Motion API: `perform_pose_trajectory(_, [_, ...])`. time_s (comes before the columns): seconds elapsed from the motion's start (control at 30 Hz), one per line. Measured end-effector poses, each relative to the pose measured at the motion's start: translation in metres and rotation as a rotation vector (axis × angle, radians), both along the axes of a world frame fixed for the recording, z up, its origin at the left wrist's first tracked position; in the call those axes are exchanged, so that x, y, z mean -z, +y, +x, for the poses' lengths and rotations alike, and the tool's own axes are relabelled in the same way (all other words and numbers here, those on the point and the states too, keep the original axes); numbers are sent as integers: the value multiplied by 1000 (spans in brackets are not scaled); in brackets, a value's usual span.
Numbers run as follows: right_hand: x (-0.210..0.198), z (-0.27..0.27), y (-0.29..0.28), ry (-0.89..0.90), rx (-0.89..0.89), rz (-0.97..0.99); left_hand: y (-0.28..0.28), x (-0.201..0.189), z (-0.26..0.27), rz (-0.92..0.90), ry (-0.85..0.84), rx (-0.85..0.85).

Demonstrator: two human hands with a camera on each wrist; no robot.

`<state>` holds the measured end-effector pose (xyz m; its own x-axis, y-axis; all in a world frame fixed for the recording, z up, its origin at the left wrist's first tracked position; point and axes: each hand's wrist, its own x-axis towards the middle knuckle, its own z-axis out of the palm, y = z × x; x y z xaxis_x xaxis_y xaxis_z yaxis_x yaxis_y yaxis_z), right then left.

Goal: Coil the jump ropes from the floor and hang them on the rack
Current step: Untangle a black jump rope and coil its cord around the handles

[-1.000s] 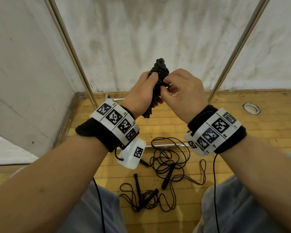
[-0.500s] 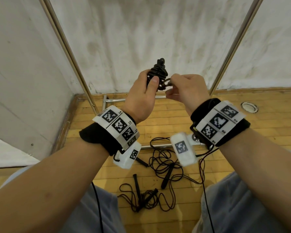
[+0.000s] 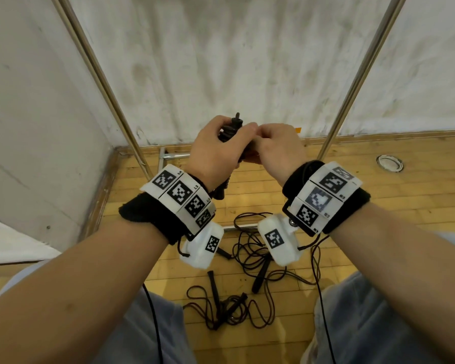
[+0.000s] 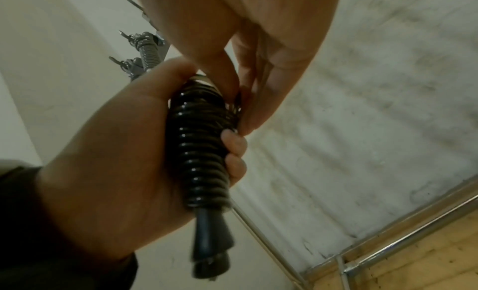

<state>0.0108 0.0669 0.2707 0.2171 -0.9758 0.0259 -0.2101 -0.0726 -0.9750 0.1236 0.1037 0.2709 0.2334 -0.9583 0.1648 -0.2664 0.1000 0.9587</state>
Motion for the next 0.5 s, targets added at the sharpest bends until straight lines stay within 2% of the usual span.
perform_pose_trajectory(0.2, [-3, -5, -8, 77, 94, -68, -2, -4, 1, 11, 57, 10])
perform_pose_trajectory(0.37, [-5, -20, -26, 24, 136, -55, -1, -3, 4, 45, 102, 79])
perform_pose_trajectory(0.5, [3, -17, -24, 46, 37, -24, -2, -3, 14, 147, 170, 91])
